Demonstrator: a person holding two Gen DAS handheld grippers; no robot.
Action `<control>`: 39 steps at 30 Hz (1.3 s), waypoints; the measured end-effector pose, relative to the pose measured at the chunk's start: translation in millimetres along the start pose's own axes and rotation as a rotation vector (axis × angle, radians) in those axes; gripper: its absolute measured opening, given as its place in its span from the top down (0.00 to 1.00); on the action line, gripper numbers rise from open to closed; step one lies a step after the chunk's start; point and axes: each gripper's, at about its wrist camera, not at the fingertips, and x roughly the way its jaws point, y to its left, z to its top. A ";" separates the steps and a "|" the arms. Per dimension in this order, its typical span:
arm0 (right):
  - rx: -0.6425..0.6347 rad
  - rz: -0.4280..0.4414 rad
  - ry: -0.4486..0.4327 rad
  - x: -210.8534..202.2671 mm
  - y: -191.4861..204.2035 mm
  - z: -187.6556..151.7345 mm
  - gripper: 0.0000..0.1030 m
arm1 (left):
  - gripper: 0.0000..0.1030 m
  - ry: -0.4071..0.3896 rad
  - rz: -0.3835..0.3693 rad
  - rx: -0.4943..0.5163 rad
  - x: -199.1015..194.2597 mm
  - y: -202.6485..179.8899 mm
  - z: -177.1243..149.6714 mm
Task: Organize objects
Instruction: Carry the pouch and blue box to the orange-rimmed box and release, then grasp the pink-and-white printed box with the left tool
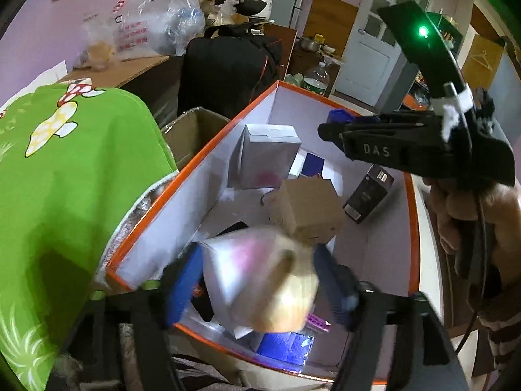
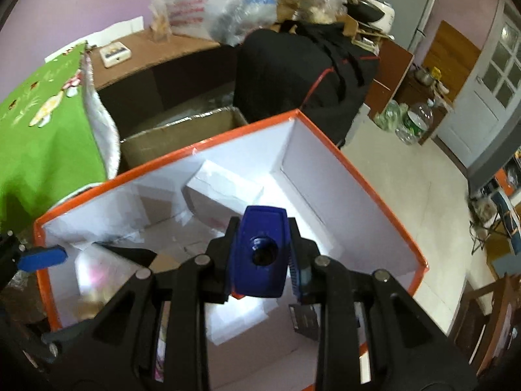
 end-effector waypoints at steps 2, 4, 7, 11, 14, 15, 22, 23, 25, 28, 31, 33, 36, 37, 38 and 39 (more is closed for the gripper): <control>0.010 0.015 0.000 -2.3 2.5 -3.9 0.67 | 0.23 -0.002 -0.007 -0.022 -6.5 5.8 -0.5; 0.011 0.034 -0.017 -9.3 8.0 -1.9 0.60 | 0.23 -0.023 -0.004 -0.042 -21.0 17.1 -0.7; 0.006 0.066 -0.067 -27.3 23.4 8.0 0.45 | 0.23 -0.094 0.029 -0.112 -63.0 48.4 -3.0; -0.037 0.139 -0.129 -50.5 61.0 27.1 0.35 | 0.23 -0.179 0.169 -0.210 -133.4 111.3 -20.7; -0.074 0.213 -0.170 -65.6 98.0 42.8 0.34 | 0.23 -0.212 0.297 -0.306 -190.7 171.4 -47.0; -0.096 0.243 -0.187 -71.8 117.0 49.6 0.33 | 0.23 -0.224 0.351 -0.344 -211.7 194.7 -58.3; -0.238 0.435 -0.227 -98.4 225.3 71.8 0.29 | 0.24 -0.171 0.588 -0.505 -303.9 326.4 -128.8; -0.262 0.457 -0.228 -101.5 242.7 74.5 0.29 | 0.25 -0.143 0.617 -0.517 -313.1 347.9 -137.2; -0.307 0.501 -0.228 -107.1 275.5 79.4 0.29 | 0.31 -0.125 0.623 -0.521 -321.8 373.3 -147.0; -0.377 0.565 -0.237 -118.2 322.2 84.3 0.29 | 0.35 -0.054 0.642 -0.516 -319.3 412.3 -155.3; -0.439 0.617 -0.239 -128.0 365.1 88.6 0.28 | 0.37 -0.003 0.654 -0.496 -310.1 432.7 -156.7; -0.477 0.631 -0.246 -132.8 392.8 93.2 0.25 | 0.37 -0.001 0.634 -0.482 -305.2 442.6 -156.3; -0.504 0.670 -0.241 -134.2 431.4 104.1 0.23 | 0.46 0.013 0.608 -0.467 -295.2 450.9 -157.7; -0.510 0.672 -0.238 -133.3 440.2 107.9 0.22 | 0.52 0.022 0.594 -0.462 -291.6 452.1 -158.2; -0.515 0.670 -0.234 -131.9 457.5 113.9 0.22 | 0.54 0.003 0.582 -0.459 -291.7 452.7 -159.0; -0.515 0.675 -0.232 -131.6 467.0 117.5 0.22 | 0.58 -0.007 0.568 -0.465 -291.7 453.5 -160.7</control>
